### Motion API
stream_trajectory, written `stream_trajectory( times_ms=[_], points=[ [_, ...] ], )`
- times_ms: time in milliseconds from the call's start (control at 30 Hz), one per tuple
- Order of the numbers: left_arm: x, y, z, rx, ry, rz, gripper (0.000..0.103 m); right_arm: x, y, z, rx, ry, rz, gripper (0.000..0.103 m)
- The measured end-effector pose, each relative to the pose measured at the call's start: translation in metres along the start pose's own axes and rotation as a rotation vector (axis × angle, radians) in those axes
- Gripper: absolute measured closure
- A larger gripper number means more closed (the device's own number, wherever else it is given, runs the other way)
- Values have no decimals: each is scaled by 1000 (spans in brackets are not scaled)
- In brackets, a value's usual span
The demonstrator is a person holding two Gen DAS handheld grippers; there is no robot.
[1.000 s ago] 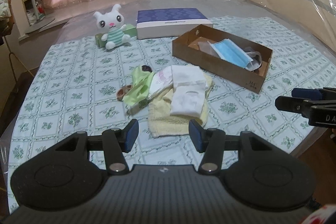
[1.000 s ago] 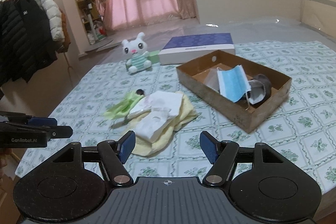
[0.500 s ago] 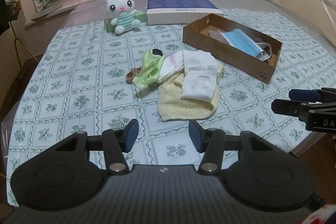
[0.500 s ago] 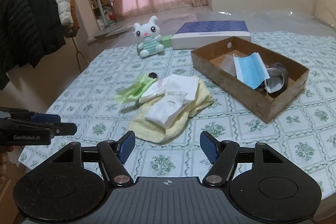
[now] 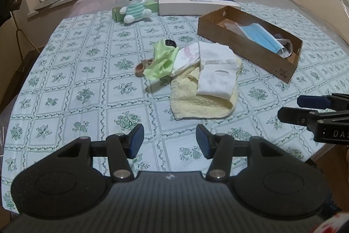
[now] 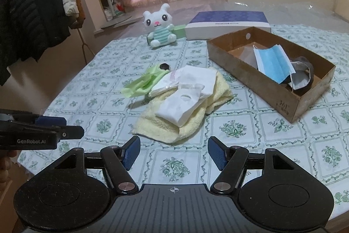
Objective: Organize soft objects
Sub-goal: 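Move both tools back over the pile of soft items, then grasp the white sock with the right gripper while the left gripper grasps the green cloth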
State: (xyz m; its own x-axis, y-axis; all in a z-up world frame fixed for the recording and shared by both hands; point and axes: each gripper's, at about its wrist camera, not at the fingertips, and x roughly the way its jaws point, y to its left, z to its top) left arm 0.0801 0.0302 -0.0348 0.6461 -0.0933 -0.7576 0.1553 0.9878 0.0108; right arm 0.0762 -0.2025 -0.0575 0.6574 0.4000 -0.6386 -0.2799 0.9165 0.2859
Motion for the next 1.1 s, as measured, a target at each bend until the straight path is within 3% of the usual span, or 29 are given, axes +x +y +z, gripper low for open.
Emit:
stream_trajectory(
  times_ms=[300, 1100],
  points=[
    [23, 5, 8, 3, -2, 21, 53, 25, -7, 13, -17, -34, -37, 35],
    [130, 12, 77, 56, -77, 38, 53, 139, -46, 60, -11, -65, -72, 35]
  ],
)
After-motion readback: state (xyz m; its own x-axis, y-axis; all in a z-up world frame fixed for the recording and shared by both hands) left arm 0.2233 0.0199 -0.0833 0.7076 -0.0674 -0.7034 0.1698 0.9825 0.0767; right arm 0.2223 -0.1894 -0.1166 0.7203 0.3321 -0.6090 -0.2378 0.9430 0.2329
